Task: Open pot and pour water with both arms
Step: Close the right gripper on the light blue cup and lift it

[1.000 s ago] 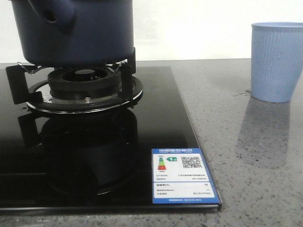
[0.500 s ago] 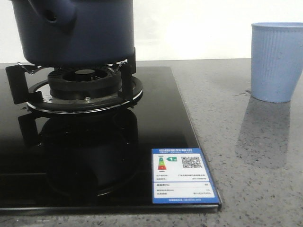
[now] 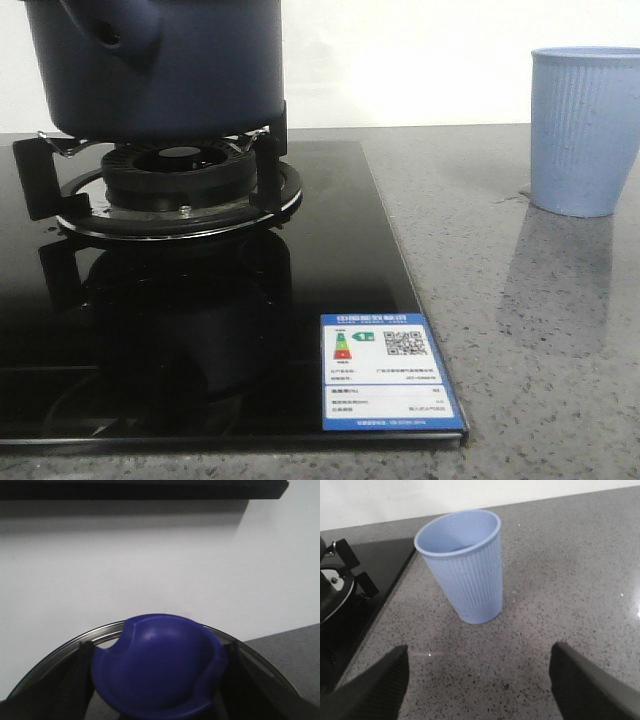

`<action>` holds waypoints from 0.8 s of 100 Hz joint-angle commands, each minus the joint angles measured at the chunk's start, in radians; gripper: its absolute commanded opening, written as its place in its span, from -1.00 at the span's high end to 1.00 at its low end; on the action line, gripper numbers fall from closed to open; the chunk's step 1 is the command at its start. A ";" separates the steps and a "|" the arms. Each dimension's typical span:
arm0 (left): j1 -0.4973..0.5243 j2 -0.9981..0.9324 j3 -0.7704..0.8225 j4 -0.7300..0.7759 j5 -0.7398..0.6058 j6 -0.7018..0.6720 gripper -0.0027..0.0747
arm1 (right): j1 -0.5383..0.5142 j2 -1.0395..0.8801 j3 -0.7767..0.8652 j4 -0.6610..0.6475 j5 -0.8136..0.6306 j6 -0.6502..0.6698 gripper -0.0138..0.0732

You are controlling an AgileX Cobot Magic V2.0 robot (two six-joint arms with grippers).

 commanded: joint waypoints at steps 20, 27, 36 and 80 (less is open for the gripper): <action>0.099 -0.087 -0.040 -0.001 -0.052 0.000 0.00 | 0.120 0.053 0.021 0.011 -0.232 -0.010 -0.52; 0.117 -0.098 -0.040 -0.001 -0.051 -0.002 0.00 | 0.160 0.093 0.028 -0.003 -0.279 -0.010 -0.52; 0.136 -0.113 -0.040 -0.002 -0.048 -0.002 0.00 | 0.194 0.164 0.028 -0.031 -0.352 -0.010 -0.52; 0.152 -0.136 -0.040 -0.004 -0.048 -0.002 0.00 | 0.207 0.565 0.022 -0.061 -0.773 -0.010 -0.52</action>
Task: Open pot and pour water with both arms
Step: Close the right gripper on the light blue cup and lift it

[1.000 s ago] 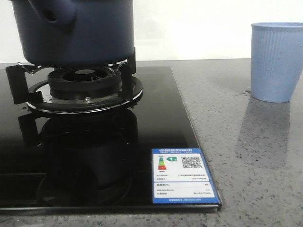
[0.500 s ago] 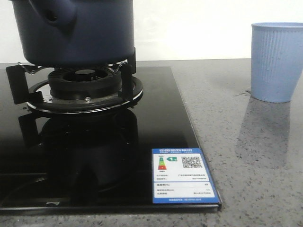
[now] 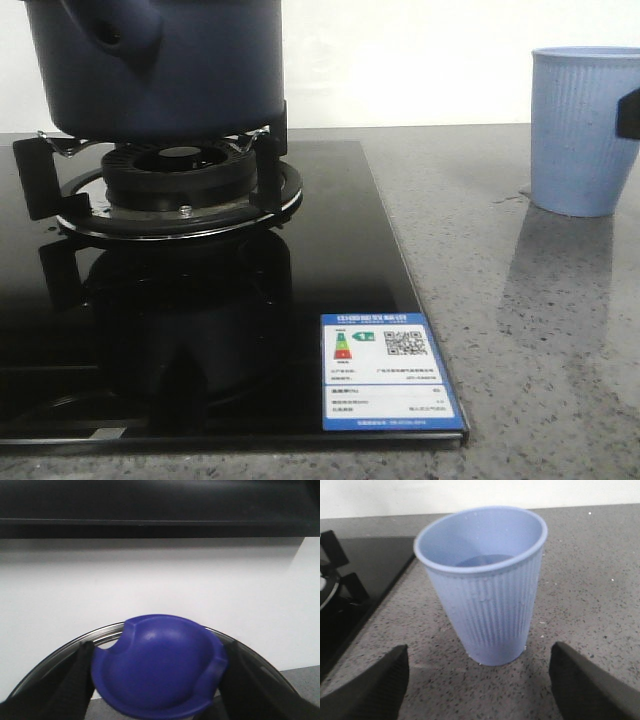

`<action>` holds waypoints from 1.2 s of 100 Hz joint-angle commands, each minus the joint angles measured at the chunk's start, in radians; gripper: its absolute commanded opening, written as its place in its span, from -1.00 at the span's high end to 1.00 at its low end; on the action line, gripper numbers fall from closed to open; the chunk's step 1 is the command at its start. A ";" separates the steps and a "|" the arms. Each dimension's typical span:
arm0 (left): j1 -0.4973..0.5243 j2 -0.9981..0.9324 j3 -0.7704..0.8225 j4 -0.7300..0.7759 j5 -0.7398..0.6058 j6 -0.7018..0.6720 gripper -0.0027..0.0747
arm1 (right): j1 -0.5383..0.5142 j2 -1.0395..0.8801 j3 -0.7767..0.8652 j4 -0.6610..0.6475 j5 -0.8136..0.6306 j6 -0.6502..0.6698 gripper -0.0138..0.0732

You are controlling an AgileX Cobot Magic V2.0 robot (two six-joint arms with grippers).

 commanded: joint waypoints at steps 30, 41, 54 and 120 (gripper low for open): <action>0.006 -0.025 -0.040 -0.004 -0.110 -0.002 0.00 | 0.003 0.195 -0.034 -0.090 -0.277 0.060 -0.52; 0.006 -0.025 -0.040 -0.004 -0.114 -0.002 0.00 | 0.003 0.229 -0.034 -0.090 -0.332 0.062 -0.52; 0.006 -0.025 -0.040 -0.004 -0.114 -0.002 0.00 | 0.003 0.269 -0.036 -0.090 -0.386 0.062 -0.52; 0.106 -0.023 -0.040 -0.007 -0.094 -0.002 0.00 | 0.003 0.456 -0.107 -0.068 -0.532 0.064 -0.52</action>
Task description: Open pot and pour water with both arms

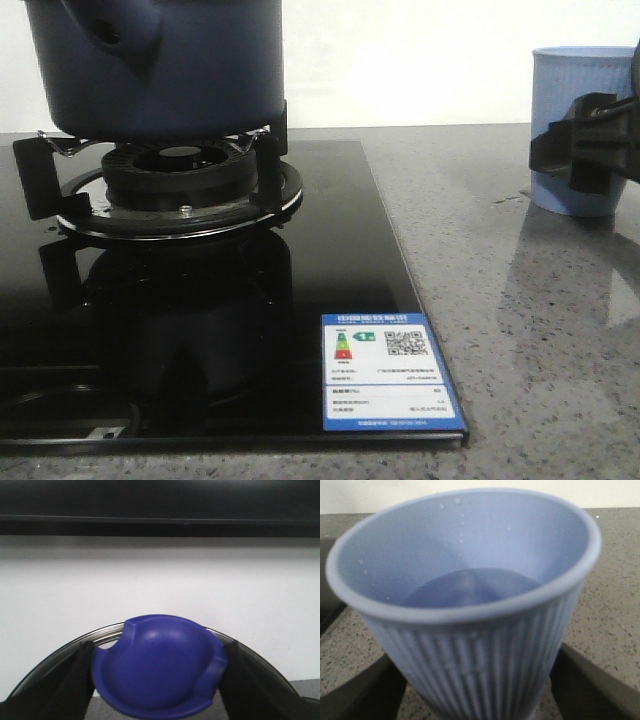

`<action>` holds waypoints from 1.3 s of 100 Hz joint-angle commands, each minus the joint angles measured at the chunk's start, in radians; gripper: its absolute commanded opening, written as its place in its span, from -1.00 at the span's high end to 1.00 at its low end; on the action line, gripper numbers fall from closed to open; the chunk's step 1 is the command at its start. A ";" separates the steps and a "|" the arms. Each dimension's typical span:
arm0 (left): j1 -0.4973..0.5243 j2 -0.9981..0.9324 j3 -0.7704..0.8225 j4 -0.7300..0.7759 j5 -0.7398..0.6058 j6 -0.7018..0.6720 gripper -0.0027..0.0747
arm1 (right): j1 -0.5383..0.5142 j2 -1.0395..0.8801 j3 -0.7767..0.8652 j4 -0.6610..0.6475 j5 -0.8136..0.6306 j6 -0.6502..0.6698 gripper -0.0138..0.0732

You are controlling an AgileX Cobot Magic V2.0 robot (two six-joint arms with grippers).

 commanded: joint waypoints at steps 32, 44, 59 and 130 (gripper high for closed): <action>0.007 -0.023 -0.040 -0.007 -0.102 -0.002 0.00 | 0.003 0.043 -0.069 0.003 -0.138 0.002 -0.49; 0.007 -0.023 -0.040 -0.007 -0.102 -0.002 0.00 | 0.003 0.047 -0.074 0.003 -0.134 0.002 -0.23; 0.007 -0.023 -0.040 -0.007 -0.102 -0.002 0.00 | 0.003 0.047 -0.074 0.003 -0.134 0.002 -0.09; 0.007 -0.023 -0.040 -0.007 -0.102 -0.002 0.00 | 0.003 0.032 -0.074 -0.073 -0.137 -0.002 -0.09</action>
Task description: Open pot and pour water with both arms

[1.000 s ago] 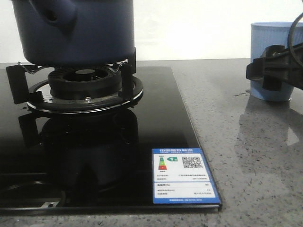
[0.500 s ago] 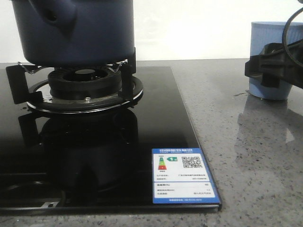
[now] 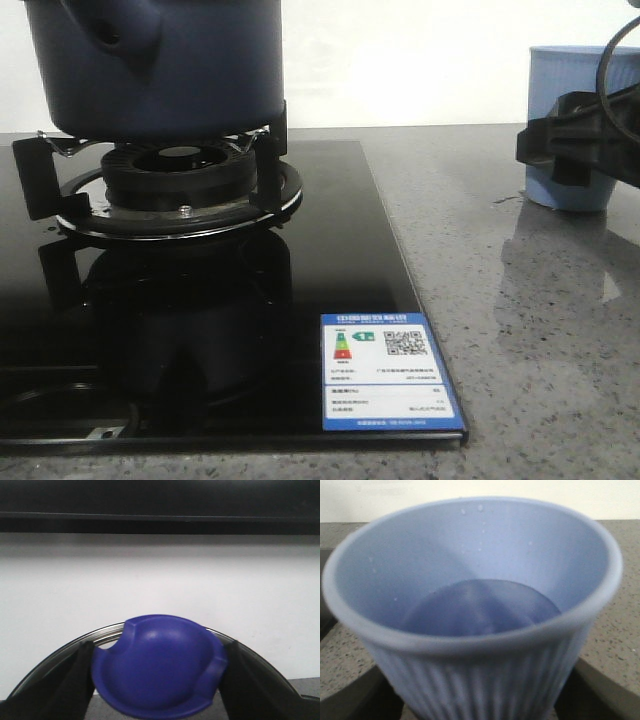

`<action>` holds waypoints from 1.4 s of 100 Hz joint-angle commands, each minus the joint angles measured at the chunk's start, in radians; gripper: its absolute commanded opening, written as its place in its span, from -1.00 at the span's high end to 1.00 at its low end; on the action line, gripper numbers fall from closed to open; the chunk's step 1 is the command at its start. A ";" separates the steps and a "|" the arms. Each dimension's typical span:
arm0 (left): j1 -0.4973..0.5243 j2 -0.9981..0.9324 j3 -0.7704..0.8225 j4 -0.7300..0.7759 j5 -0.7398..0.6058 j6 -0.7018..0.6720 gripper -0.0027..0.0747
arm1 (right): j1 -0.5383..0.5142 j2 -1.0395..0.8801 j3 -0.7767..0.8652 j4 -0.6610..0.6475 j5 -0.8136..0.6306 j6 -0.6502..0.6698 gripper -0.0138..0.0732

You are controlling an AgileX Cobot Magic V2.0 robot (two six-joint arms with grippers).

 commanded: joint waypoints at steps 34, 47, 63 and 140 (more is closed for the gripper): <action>0.001 -0.023 -0.040 -0.007 -0.107 -0.002 0.00 | 0.002 -0.122 -0.056 -0.089 -0.049 -0.002 0.05; 0.001 -0.023 -0.040 -0.007 -0.107 -0.002 0.00 | 0.002 -0.168 -0.131 -0.143 0.093 -0.002 0.05; 0.001 -0.023 -0.040 -0.007 -0.107 -0.002 0.00 | 0.004 -0.196 -0.267 -0.205 0.282 -0.002 0.05; 0.001 -0.023 -0.040 -0.007 -0.107 -0.002 0.00 | 0.304 -0.046 -0.901 -0.570 0.938 -0.008 0.05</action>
